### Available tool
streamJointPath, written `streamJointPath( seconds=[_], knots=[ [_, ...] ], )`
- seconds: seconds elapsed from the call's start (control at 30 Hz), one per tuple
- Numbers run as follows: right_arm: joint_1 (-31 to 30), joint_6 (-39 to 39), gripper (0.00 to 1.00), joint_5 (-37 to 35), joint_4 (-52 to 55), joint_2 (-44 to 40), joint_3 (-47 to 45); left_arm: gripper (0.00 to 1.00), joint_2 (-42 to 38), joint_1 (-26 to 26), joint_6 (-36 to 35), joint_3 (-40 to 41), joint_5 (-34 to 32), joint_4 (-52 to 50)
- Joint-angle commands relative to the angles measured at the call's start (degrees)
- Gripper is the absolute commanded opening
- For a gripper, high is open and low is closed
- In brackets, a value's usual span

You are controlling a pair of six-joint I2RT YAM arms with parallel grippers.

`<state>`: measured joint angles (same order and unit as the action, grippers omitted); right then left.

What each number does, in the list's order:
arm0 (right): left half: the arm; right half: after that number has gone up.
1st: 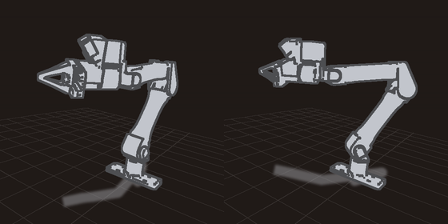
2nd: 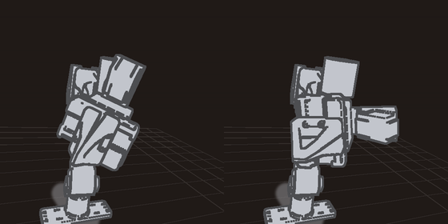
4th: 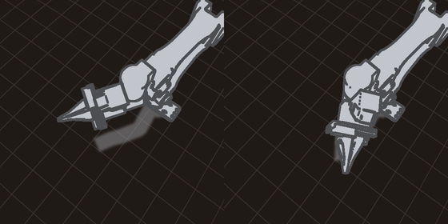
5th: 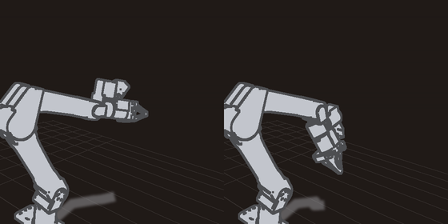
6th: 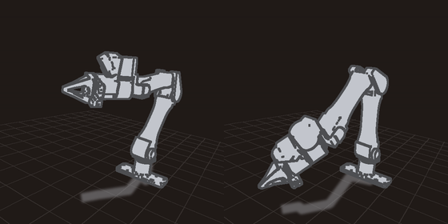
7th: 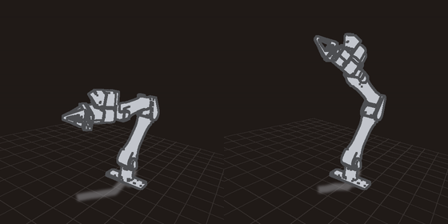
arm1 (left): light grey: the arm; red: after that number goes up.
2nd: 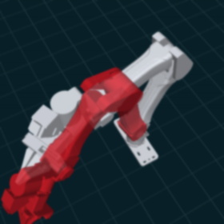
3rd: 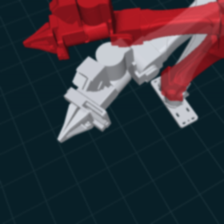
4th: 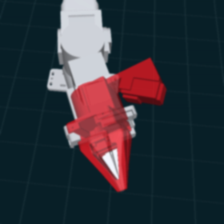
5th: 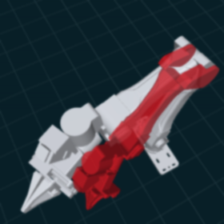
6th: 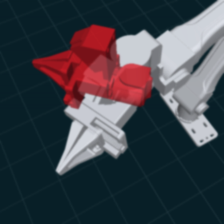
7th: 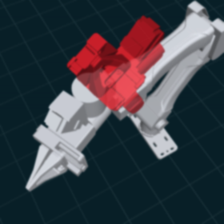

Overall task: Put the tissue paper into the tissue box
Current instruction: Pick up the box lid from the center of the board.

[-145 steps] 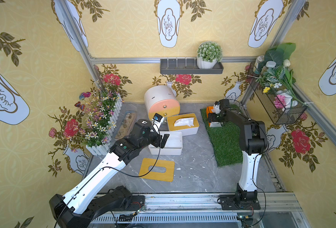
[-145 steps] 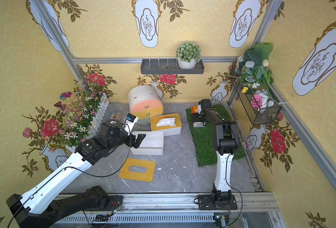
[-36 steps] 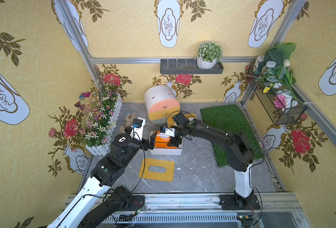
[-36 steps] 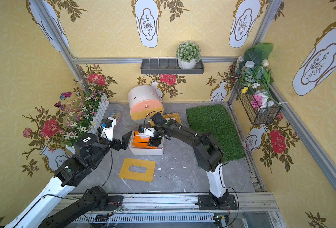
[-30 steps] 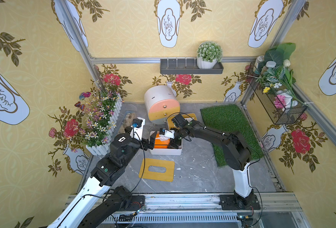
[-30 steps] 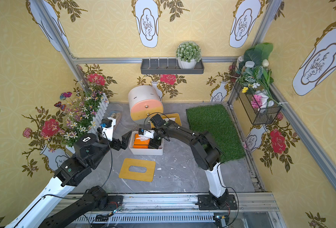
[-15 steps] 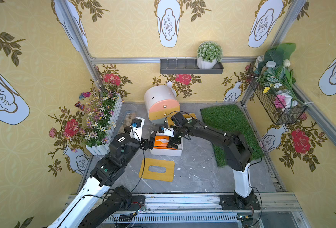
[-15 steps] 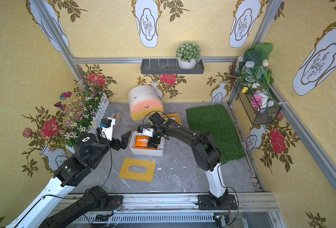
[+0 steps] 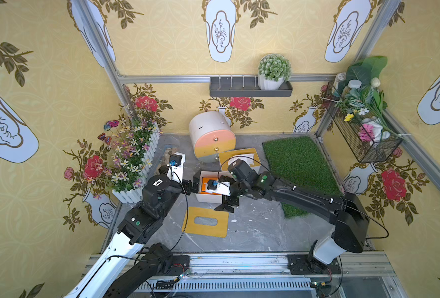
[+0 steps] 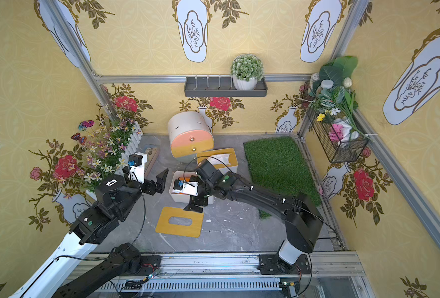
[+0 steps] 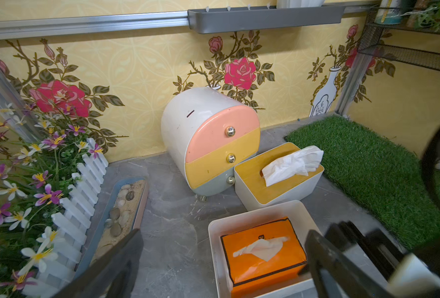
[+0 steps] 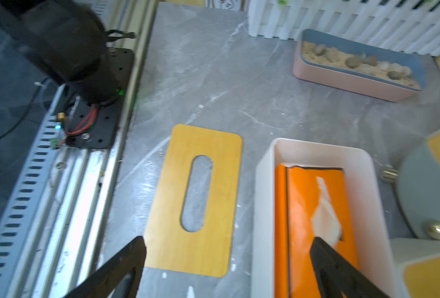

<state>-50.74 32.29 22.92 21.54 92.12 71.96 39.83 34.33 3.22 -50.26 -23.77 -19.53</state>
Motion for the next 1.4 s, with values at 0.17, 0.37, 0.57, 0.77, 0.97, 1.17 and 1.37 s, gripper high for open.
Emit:
streamJointPath(
  seconds=[0.17,0.37,0.57,0.77,0.97,1.17,1.37],
  knots=[
    [-10.5,-8.5,0.96,-4.9,-8.5,3.9,-5.8,1.0,-1.3,-0.5,0.9,1.4,-3.5,2.7],
    [-13.6,-12.4,0.9,-9.1,-8.4,11.4,-4.4,1.0,-1.8,-0.5,0.9,1.6,-3.7,2.8],
    [-15.4,-15.3,0.87,-13.0,-7.4,16.4,-0.8,1.0,-2.6,-0.6,0.7,2.0,-4.1,3.3],
    [-15.9,-17.8,0.83,-16.1,-4.1,21.4,3.0,1.0,-3.0,-0.6,0.7,2.2,-4.5,3.4],
    [-15.9,-19.1,0.8,-18.3,-2.6,23.4,4.5,1.0,-3.1,-0.7,0.7,2.2,-4.3,3.4],
    [-15.8,-19.3,0.79,-19.0,-0.6,24.8,6.0,1.0,-3.0,-0.7,0.7,2.1,-4.1,3.4],
    [-14.8,-19.9,0.78,-17.7,0.8,26.1,7.3,1.0,-2.9,-0.8,0.7,2.2,-4.0,3.4]
  ],
)
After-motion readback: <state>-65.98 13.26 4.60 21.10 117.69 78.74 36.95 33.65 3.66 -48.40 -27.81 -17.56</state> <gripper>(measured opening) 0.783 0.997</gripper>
